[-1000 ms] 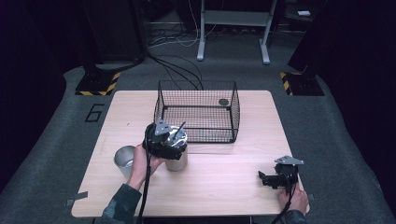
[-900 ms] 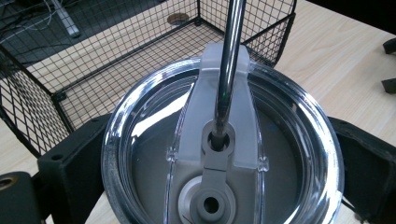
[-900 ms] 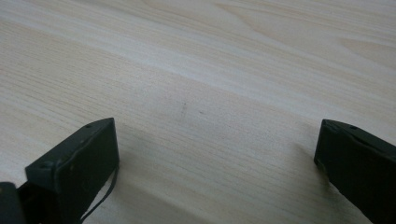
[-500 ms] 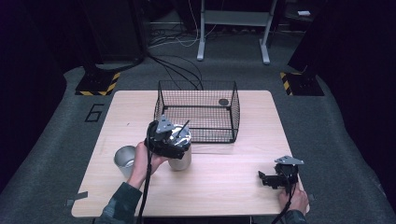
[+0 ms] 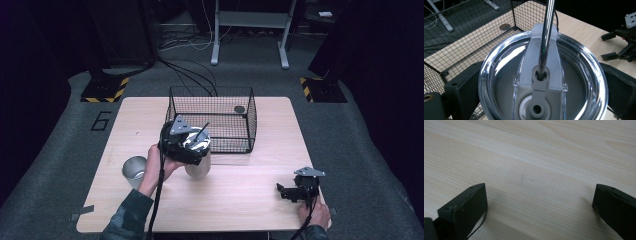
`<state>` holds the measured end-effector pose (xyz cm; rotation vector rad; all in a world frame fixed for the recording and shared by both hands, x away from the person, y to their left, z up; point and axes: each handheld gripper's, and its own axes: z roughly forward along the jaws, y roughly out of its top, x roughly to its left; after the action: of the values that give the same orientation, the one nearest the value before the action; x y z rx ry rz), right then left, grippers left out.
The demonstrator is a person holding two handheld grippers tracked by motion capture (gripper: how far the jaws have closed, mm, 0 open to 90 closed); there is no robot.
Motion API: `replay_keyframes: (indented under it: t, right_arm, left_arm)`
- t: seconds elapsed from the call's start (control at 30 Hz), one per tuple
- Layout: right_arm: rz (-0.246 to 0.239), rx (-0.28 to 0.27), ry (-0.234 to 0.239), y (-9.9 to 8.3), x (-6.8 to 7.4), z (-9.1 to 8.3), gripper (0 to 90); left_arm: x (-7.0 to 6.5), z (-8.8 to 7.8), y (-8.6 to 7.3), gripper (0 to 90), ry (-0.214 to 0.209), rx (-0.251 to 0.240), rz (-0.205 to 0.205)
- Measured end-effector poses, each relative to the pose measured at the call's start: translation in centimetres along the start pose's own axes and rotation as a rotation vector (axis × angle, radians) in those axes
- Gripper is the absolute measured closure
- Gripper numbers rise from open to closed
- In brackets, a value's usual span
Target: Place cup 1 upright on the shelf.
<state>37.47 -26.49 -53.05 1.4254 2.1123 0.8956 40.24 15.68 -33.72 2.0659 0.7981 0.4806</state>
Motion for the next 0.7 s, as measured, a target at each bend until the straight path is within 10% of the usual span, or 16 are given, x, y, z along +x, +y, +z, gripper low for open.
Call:
replay_keyframes:
  t: [0.7]
  right_arm:
    - [0.0,0.0,0.0,0.0,0.0,0.0,0.0]
  left_arm:
    - [0.4,-0.4,2.5,4.4,-0.024,-0.017,0.014]
